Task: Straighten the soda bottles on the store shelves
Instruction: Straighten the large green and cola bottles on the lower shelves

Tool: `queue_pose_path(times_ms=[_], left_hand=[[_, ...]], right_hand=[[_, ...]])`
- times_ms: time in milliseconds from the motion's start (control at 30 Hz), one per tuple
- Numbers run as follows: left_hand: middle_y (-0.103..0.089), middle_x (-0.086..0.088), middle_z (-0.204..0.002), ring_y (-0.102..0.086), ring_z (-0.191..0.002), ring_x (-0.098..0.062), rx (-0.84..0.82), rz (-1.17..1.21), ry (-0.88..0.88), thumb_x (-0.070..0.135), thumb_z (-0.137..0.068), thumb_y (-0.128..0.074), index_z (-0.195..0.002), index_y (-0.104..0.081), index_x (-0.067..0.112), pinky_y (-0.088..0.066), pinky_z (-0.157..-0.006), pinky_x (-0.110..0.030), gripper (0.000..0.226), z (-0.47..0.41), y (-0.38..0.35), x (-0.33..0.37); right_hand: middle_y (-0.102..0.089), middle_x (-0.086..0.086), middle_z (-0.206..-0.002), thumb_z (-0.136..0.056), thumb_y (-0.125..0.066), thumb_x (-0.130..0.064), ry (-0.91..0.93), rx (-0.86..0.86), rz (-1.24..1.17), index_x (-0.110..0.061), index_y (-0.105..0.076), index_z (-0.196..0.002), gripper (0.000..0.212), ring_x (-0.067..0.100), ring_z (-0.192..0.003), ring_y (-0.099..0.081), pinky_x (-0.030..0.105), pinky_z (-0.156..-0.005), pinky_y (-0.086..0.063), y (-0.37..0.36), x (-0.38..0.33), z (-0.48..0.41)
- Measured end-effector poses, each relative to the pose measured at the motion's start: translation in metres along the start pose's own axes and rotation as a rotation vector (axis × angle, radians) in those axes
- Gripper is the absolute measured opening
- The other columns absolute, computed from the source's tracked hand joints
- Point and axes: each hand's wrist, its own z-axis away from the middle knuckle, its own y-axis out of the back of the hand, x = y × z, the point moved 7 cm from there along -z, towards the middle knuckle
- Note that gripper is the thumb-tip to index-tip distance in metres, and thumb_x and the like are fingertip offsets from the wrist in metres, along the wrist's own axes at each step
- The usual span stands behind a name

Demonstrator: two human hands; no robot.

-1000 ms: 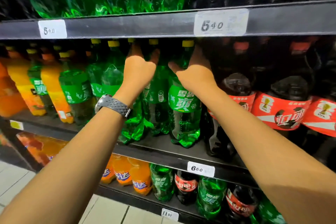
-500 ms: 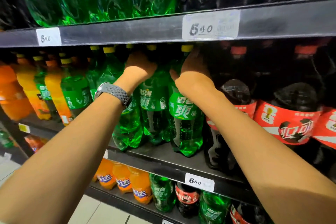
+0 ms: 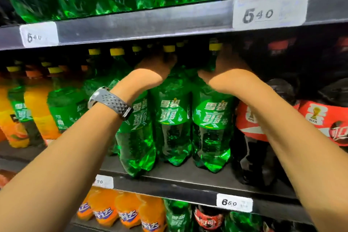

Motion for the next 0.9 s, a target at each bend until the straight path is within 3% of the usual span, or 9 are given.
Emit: queue_pose_path(times_ms=[200, 300, 433, 567, 900], left_hand=[[-0.041, -0.022, -0.144, -0.043, -0.128, -0.036, 0.036, 0.108, 0.021, 0.054, -0.098, -0.033, -0.139, -0.039, 0.003, -0.034, -0.097, -0.034, 0.066, 0.005, -0.008, 0.005], [-0.040, -0.022, -0.144, -0.043, -0.128, -0.038, 0.009, 0.137, 0.053, 0.059, -0.094, -0.036, -0.142, -0.032, 0.002, -0.035, -0.098, -0.038, 0.075, 0.006, -0.013, 0.004], [-0.041, -0.022, -0.144, -0.046, -0.126, -0.037, -0.070, 0.098, 0.016, 0.058, -0.096, -0.034, -0.145, -0.023, 0.000, -0.039, -0.095, -0.037, 0.077, 0.002, -0.016, 0.002], [-0.035, -0.025, -0.147, -0.042, -0.130, -0.038, -0.053, 0.079, -0.016, 0.054, -0.098, -0.030, -0.148, -0.014, -0.003, -0.036, -0.101, -0.040, 0.077, 0.002, -0.015, 0.003], [-0.051, -0.028, -0.129, -0.050, -0.117, -0.041, 0.093, 0.157, 0.011, 0.050, -0.099, -0.030, -0.131, -0.038, -0.003, -0.039, -0.089, -0.039, 0.062, 0.007, -0.008, 0.005]], right_hand=[[-0.033, 0.027, -0.145, -0.096, -0.038, -0.049, -0.128, 0.162, 0.031, 0.007, -0.022, -0.144, 0.075, 0.040, -0.130, -0.038, 0.042, -0.102, -0.034, -0.002, 0.001, -0.004], [-0.032, 0.027, -0.146, -0.096, -0.045, -0.042, -0.148, 0.208, 0.022, 0.008, -0.019, -0.144, 0.074, 0.040, -0.130, -0.037, 0.041, -0.102, -0.032, -0.001, 0.001, 0.000], [-0.051, 0.028, -0.129, -0.095, -0.045, -0.044, -0.208, 0.198, 0.005, 0.005, -0.024, -0.142, 0.071, 0.043, -0.113, -0.052, 0.042, -0.088, -0.041, -0.001, 0.002, 0.004], [-0.048, 0.030, -0.132, -0.096, -0.040, -0.047, -0.215, 0.221, 0.037, 0.004, -0.017, -0.145, 0.074, 0.046, -0.115, -0.050, 0.044, -0.091, -0.040, -0.001, 0.004, 0.004], [-0.051, 0.031, -0.127, -0.099, -0.032, -0.045, -0.170, 0.246, 0.114, 0.012, -0.027, -0.137, 0.068, 0.045, -0.113, -0.052, 0.042, -0.087, -0.041, 0.010, -0.001, 0.006]])
